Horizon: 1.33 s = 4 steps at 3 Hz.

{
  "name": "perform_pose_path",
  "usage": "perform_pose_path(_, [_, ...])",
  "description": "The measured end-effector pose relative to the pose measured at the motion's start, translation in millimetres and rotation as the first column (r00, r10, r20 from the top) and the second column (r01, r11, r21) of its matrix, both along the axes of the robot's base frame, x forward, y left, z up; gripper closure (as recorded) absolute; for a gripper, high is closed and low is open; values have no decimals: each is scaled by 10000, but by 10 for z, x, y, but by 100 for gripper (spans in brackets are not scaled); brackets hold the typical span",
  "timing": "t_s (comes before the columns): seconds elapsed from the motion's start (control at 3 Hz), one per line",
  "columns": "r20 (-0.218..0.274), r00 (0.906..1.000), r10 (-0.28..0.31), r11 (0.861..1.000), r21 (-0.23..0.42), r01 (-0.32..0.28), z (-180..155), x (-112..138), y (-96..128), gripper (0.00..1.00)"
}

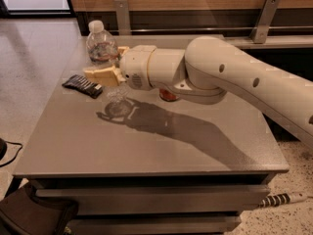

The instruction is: Move water bottle near rxbar chocolate

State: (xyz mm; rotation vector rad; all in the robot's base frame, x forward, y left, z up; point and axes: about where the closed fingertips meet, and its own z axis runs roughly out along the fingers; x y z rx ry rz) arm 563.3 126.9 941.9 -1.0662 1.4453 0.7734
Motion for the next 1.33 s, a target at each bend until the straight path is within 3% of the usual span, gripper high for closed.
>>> perform_pose_path(0.67, [-56, 9977, -681, 9952, 701, 683, -247, 149, -134, 100])
perform_pose_path(1.0, [-23, 9965, -830, 9934, 791, 829, -348, 237, -132, 100])
perform_pose_path(1.33, [-175, 9974, -705, 9965, 449, 712, -408, 293, -74, 100])
